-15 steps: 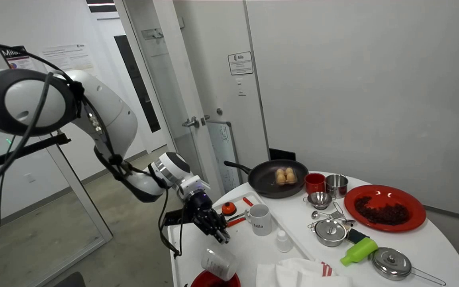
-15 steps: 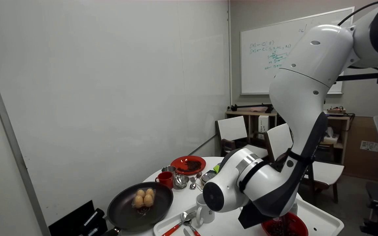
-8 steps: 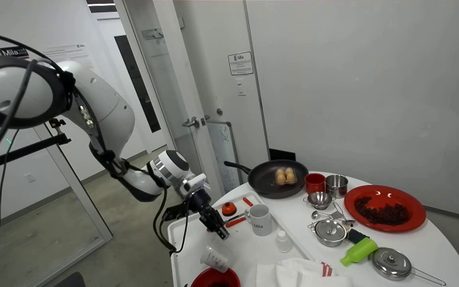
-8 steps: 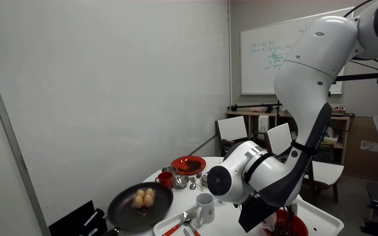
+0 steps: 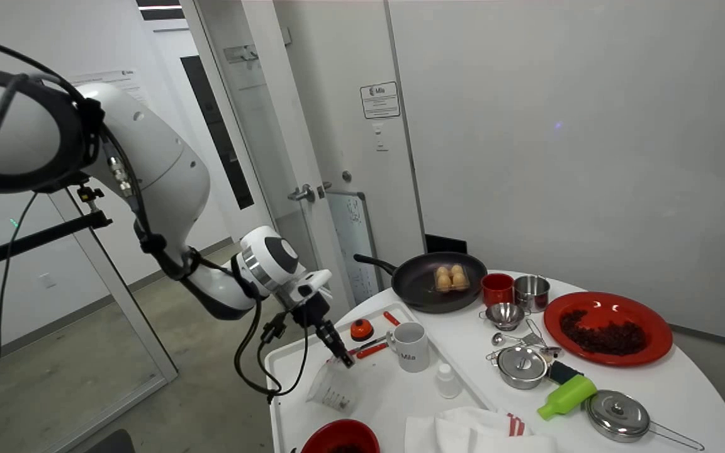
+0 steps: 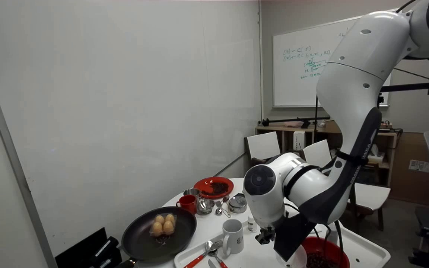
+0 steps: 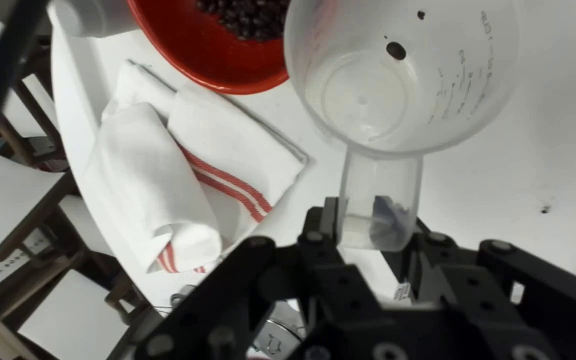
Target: Pour the contents of the jar into the red bowl
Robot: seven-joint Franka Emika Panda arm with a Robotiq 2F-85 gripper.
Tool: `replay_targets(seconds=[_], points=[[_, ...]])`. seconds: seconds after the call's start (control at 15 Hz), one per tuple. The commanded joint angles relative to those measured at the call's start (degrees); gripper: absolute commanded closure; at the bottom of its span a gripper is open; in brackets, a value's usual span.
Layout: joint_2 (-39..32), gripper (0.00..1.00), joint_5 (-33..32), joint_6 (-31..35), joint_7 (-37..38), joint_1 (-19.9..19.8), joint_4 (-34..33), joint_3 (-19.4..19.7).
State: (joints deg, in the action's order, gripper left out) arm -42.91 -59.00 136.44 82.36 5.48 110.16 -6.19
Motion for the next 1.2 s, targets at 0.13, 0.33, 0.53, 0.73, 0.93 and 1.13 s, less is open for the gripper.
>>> replay_targets(seconds=[0.13,0.33,0.53,0.73,0.93,1.13], points=[[0.1,0.91,8.16,8.85,-18.7,-4.83,1.43,-4.08],[-1.45,0.91,16.59,10.3,-31.2,-4.41,0.13,-4.89],[-4.0,0.91,19.97,8.01,-41.24,-9.6,-1.68,-11.66],[-7.3,0.91,24.75,3.62,-51.44,-13.16,-3.94,-16.36],[-7.87,0.91,37.1,-0.48,-60.34,-4.84,-6.66,-8.04],[-9.1,0.9,41.47,-3.32,-61.05,2.09,-9.48,-0.24]])
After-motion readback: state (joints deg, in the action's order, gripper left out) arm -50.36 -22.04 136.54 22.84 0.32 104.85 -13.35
